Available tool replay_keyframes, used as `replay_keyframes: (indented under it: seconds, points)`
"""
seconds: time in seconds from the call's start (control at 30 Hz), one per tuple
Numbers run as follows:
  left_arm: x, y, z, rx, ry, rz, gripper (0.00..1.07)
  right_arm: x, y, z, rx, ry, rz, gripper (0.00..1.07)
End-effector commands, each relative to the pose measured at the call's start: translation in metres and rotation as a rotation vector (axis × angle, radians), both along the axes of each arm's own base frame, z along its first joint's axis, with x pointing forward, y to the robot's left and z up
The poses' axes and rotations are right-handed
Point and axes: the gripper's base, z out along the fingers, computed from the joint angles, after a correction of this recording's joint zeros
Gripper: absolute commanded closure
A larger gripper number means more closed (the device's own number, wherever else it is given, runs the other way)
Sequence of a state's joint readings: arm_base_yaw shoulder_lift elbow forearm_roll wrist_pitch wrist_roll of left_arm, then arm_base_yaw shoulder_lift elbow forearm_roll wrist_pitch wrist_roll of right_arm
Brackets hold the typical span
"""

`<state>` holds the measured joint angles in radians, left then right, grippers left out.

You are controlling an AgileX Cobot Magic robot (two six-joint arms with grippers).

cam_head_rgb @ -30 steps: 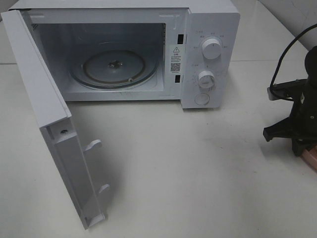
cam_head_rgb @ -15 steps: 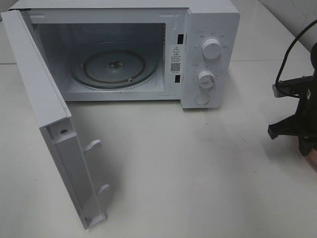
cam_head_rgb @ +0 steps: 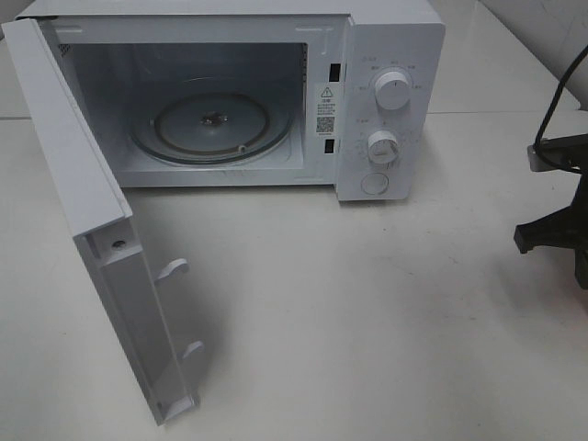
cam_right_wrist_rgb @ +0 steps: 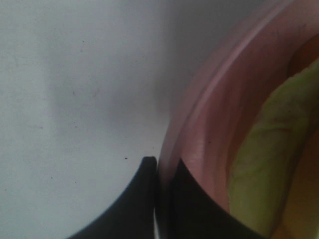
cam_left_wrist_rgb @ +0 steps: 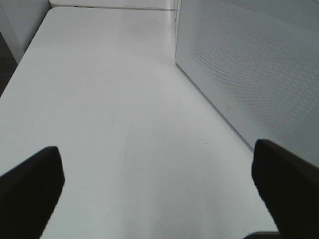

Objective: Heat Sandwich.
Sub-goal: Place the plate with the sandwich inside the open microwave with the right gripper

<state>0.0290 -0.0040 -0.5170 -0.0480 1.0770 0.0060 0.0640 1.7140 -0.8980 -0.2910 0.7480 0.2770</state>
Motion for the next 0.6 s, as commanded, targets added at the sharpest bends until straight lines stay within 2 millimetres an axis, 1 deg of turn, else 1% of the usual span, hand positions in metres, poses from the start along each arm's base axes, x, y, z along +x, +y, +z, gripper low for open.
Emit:
replay_keyframes:
  seconds: [0.03, 0.1, 0.23, 0.43, 0.53, 0.6]
  points:
    - [-0.003, 0.000, 0.000, -0.009, -0.030, 0.003, 0.09, -0.010, -0.003, 0.013, -0.019, -0.015, -0.010, 1.07]
    - [-0.003, 0.000, 0.000, -0.009, -0.030, 0.003, 0.09, -0.011, -0.003, 0.015, -0.020, -0.015, -0.015, 1.07]
    - [-0.003, 0.000, 0.000, -0.009, -0.030, 0.003, 0.09, -0.020, -0.004, 0.026, -0.021, -0.042, -0.020, 1.07]
    - [-0.003, 0.000, 0.000, -0.009, -0.030, 0.003, 0.09, -0.031, -0.001, 0.033, -0.022, -0.053, -0.016, 1.07]
    - [-0.003, 0.000, 0.000, -0.009, -0.030, 0.003, 0.09, -0.040, 0.014, 0.037, -0.048, -0.043, 0.061, 1.07]
    - [-0.003, 0.000, 0.000, -0.009, -0.030, 0.003, 0.09, -0.042, 0.016, 0.037, -0.060, -0.031, 0.078, 1.07]
